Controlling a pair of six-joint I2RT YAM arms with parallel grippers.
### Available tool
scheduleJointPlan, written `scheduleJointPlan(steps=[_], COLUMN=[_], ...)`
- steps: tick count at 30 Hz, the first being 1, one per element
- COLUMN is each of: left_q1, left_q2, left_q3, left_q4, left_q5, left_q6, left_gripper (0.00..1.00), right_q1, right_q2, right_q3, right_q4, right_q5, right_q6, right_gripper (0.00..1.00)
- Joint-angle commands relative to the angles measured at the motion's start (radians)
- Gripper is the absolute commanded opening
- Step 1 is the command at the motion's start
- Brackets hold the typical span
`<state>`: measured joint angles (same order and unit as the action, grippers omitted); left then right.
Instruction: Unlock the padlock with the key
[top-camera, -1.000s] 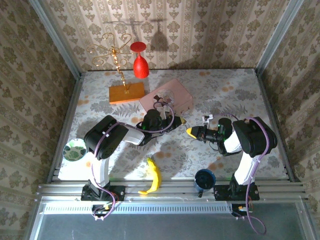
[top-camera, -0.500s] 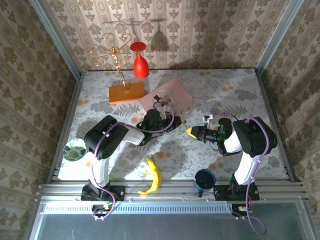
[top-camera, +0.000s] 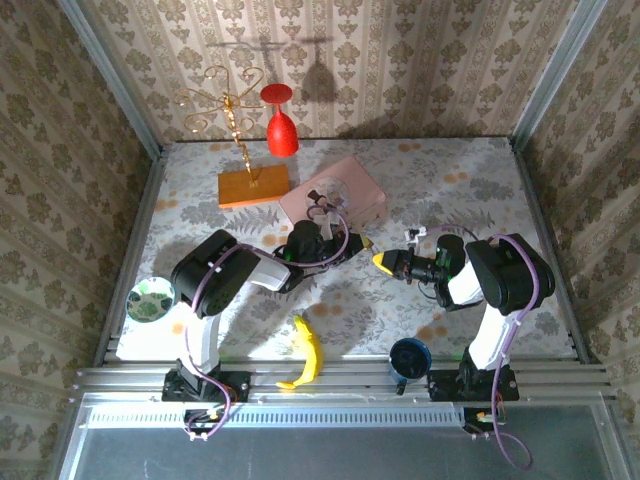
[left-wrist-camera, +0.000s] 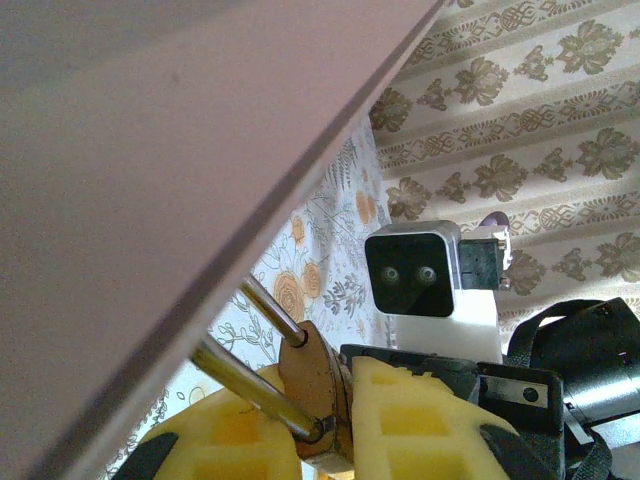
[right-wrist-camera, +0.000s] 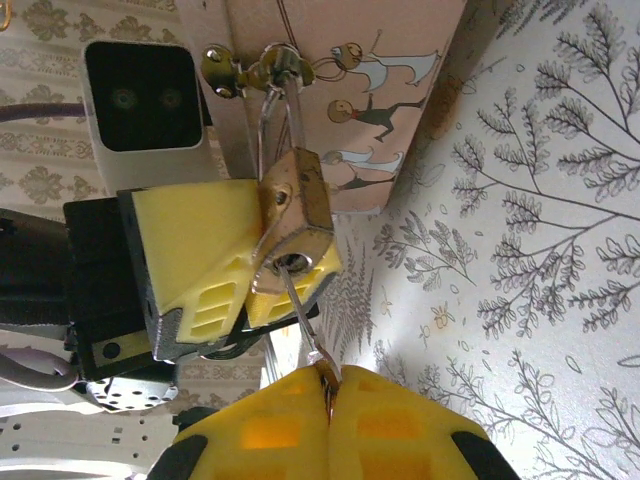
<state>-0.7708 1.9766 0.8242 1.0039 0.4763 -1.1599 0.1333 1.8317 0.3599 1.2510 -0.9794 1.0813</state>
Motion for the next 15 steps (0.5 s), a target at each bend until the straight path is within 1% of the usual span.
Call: scheduleJointPlan(steps=[1,15], left_q1=[0.001,0.002], left_q2=[0.002,0.001], left_q3=[-0.001,0.0], left_q4=[0.146,0.151], left_q5=[0.072,0.072], left_q6=[-0.055,-0.06], left_gripper=[0.0,0.0], right_q1=[-0.006,-0.006], right_q2=[-0.013,0.03], right_q3=[0.023,0.038], right_q4=[0.028,0.032], right_q5=[-0.003,0.008], right_q6=[0.009,0.018], right_gripper=[0.0,0.0])
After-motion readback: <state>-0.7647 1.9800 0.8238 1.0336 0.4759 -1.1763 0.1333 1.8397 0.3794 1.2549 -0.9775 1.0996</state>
